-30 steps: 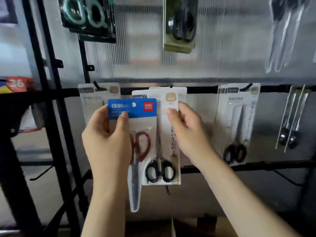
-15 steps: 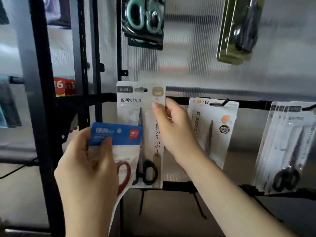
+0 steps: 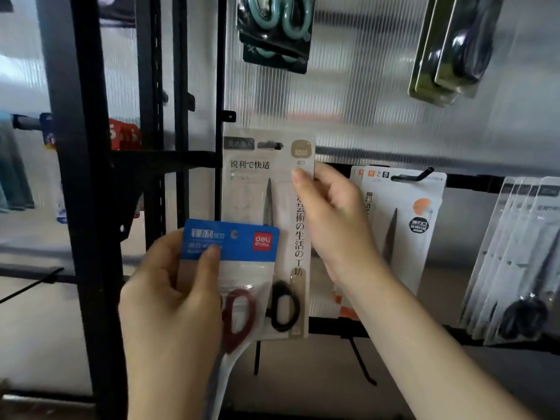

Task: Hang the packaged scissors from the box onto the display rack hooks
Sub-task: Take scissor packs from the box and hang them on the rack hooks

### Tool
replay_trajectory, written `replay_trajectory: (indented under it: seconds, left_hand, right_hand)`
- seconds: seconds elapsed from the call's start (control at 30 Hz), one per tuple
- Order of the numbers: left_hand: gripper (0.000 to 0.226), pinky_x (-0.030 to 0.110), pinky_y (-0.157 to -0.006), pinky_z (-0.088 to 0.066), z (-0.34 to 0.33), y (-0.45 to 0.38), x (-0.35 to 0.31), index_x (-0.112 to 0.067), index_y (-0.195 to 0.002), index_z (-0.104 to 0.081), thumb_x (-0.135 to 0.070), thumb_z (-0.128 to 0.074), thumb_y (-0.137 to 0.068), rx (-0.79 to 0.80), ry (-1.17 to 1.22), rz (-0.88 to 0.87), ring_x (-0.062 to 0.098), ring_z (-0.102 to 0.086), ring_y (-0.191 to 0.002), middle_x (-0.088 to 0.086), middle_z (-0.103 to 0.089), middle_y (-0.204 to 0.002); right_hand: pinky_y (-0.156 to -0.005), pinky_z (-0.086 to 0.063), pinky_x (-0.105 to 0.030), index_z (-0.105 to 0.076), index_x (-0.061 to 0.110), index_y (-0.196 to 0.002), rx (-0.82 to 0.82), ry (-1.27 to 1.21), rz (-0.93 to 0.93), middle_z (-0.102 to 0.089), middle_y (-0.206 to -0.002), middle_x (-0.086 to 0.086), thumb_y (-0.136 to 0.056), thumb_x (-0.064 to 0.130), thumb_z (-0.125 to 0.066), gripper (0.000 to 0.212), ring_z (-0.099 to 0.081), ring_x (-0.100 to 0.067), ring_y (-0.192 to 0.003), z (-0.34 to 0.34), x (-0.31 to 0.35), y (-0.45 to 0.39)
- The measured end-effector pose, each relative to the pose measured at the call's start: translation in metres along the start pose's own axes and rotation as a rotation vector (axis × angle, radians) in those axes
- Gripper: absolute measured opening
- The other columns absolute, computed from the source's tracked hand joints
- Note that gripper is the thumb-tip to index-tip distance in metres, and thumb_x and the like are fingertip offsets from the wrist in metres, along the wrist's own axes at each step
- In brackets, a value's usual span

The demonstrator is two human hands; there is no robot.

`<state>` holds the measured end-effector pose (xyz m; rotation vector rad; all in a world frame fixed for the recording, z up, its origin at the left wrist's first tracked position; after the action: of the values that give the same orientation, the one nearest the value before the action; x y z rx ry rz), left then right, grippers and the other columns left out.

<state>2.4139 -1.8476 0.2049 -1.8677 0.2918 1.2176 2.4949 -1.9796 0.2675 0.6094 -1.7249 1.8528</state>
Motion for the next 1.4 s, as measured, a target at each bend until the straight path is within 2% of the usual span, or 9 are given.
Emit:
replay_trajectory:
  seconds: [0.07,0.17,0.33,0.4,0.47,0.7,0.97,1.17,1.4]
  left_hand:
    - [0.021,0.005,-0.05,-0.047,-0.001,-0.001,-0.004,-0.027,-0.107,-0.059,-0.023,-0.062,-0.086,0.01,0.021,-0.017,-0.003,-0.065,-0.075,-0.01,-0.066,-0.083]
    - [0.019,0.003,-0.051,-0.045,-0.003,-0.001,-0.007,-0.03,-0.102,-0.057,-0.021,-0.062,-0.087,0.027,0.044,-0.044,-0.015,-0.06,-0.079,-0.014,-0.064,-0.082]
    - [0.017,0.005,-0.056,-0.047,-0.007,0.0,-0.008,-0.032,-0.098,-0.058,-0.018,-0.061,-0.088,0.047,0.062,-0.07,-0.009,-0.063,-0.077,-0.014,-0.066,-0.082]
    - [0.016,0.008,-0.06,-0.05,-0.008,0.0,-0.008,-0.032,-0.099,-0.06,-0.019,-0.061,-0.088,0.044,0.055,-0.074,-0.006,-0.063,-0.076,-0.014,-0.067,-0.077]
    - [0.017,0.012,-0.063,-0.053,-0.008,0.001,-0.008,-0.035,-0.096,-0.059,-0.02,-0.062,-0.088,0.04,0.053,-0.083,-0.004,-0.064,-0.075,-0.014,-0.068,-0.076]
    - [0.018,0.008,-0.064,-0.051,-0.009,0.002,-0.008,-0.029,-0.103,-0.059,-0.02,-0.062,-0.087,0.039,0.047,-0.087,-0.008,-0.063,-0.083,-0.014,-0.066,-0.086]
    - [0.02,0.009,-0.062,-0.052,-0.006,0.001,-0.004,-0.025,-0.106,-0.06,-0.023,-0.061,-0.086,0.04,0.046,-0.104,-0.005,-0.064,-0.084,-0.012,-0.067,-0.087]
    - [0.019,0.006,-0.054,-0.047,-0.008,0.003,-0.002,-0.038,-0.092,-0.056,-0.02,-0.062,-0.087,0.052,0.061,-0.09,-0.009,-0.063,-0.081,-0.015,-0.066,-0.083]
    - [0.019,-0.001,-0.054,-0.042,-0.012,0.001,0.014,-0.039,-0.093,-0.051,-0.023,-0.059,-0.089,0.094,-0.043,-0.035,-0.022,-0.055,-0.078,-0.021,-0.061,-0.085]
  right_hand:
    - [-0.088,-0.045,-0.058,-0.062,0.008,-0.097,-0.009,0.005,0.01,-0.061,-0.099,-0.027,-0.09,0.035,-0.049,0.031,-0.055,-0.043,-0.095,0.002,0.001,0.0]
    - [-0.086,-0.05,-0.048,-0.064,0.012,-0.099,-0.026,0.007,-0.001,-0.064,-0.097,-0.023,-0.09,0.033,-0.049,0.028,-0.059,-0.037,-0.087,0.007,0.0,0.001]
    - [-0.082,-0.048,-0.05,-0.062,0.005,-0.099,-0.029,0.012,0.005,-0.061,-0.099,-0.028,-0.09,0.033,-0.049,0.032,-0.056,-0.041,-0.087,0.009,-0.002,0.002]
    - [-0.069,-0.044,-0.037,-0.059,-0.003,-0.096,-0.029,0.01,0.011,-0.059,-0.084,-0.026,-0.089,0.033,-0.049,0.038,-0.048,-0.029,-0.069,0.008,0.0,0.0]
    - [-0.064,-0.034,-0.03,-0.058,-0.004,-0.089,-0.022,0.0,0.013,-0.047,-0.069,-0.011,-0.093,0.029,-0.05,0.033,-0.039,-0.016,-0.066,0.009,0.002,-0.002]
    - [-0.061,-0.031,-0.029,-0.054,0.005,-0.074,-0.019,0.05,-0.006,-0.04,-0.058,0.009,-0.096,0.027,-0.05,0.032,-0.036,-0.006,-0.058,0.011,0.0,-0.005]
    - [-0.06,-0.031,-0.03,-0.051,-0.009,-0.082,-0.036,0.086,0.042,-0.037,-0.061,0.003,-0.095,0.031,-0.05,0.042,-0.035,-0.009,-0.06,0.01,-0.001,-0.007]
    - [-0.056,-0.025,-0.029,-0.039,0.02,-0.064,-0.034,0.15,-0.044,-0.03,-0.049,0.012,-0.097,0.029,-0.05,0.036,-0.028,-0.004,-0.051,0.005,-0.014,-0.004]
    - [-0.055,-0.029,-0.029,-0.053,-0.001,-0.083,-0.073,0.259,-0.153,-0.034,-0.057,0.006,-0.097,0.038,-0.047,0.041,-0.034,-0.011,-0.053,0.0,-0.032,-0.013]
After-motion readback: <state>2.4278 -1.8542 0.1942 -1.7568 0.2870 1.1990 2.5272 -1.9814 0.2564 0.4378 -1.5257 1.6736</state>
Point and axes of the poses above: each hand's wrist, its own y-axis away from the middle knuckle, its own z-axis out of the back of the hand, x = y × z, the point moved 2 cm from there along -y, towards the middle knuckle
